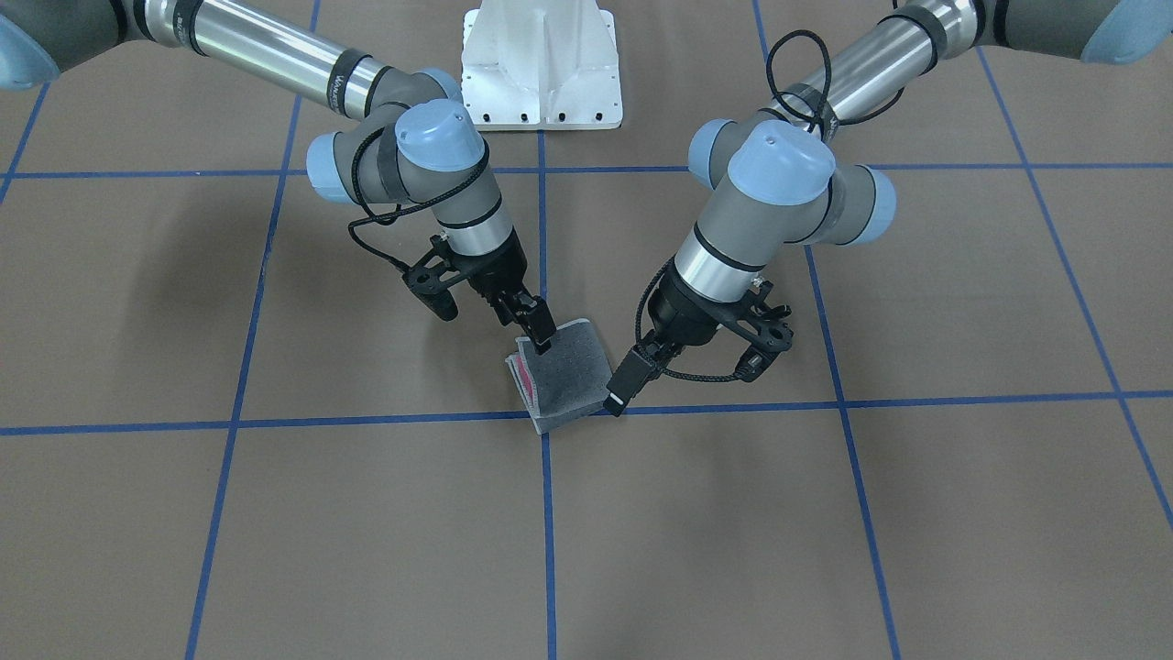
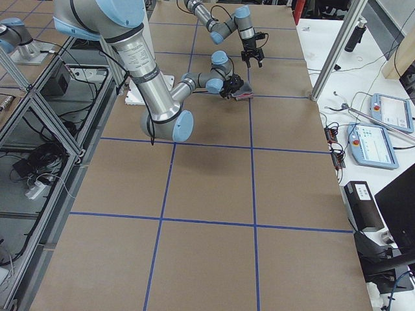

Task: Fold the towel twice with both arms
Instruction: 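Raise the left gripper away while the right gripper grasps the towel's edge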

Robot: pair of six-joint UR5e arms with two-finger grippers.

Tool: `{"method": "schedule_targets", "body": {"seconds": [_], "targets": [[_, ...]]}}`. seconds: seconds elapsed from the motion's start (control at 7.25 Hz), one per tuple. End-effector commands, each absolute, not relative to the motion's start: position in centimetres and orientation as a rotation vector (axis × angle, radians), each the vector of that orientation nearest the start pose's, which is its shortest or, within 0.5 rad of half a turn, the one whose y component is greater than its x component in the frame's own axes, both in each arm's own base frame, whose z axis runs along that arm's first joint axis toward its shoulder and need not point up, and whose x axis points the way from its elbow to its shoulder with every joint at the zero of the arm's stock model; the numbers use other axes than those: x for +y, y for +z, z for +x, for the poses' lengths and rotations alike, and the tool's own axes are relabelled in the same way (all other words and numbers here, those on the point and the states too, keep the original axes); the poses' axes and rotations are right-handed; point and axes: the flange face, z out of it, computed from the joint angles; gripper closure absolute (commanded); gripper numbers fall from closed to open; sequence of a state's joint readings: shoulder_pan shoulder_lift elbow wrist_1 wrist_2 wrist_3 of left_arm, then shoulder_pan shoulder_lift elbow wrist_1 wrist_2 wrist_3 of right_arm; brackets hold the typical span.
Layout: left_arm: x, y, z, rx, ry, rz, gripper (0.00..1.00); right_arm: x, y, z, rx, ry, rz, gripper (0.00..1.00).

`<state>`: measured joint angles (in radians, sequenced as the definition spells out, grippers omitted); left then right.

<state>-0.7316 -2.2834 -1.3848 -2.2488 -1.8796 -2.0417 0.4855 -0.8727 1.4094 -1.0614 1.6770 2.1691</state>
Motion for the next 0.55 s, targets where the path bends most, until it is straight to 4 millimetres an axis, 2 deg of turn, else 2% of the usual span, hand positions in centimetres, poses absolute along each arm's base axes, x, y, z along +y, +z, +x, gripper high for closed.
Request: {"method": "schedule_targets", "body": {"seconds": [0.0, 0.41], "targets": [[-57.18, 22.83, 48.25, 1.263, -0.86, -0.116, 0.0, -45.65, 25.25, -60.34, -1.076, 0.923, -0.161, 0.23], [-57.11, 22.83, 48.34, 1.262, -0.858, -0.117, 0.0, -45.79, 25.78, -60.56, -1.064, 0.925, -0.158, 0.3]]}}
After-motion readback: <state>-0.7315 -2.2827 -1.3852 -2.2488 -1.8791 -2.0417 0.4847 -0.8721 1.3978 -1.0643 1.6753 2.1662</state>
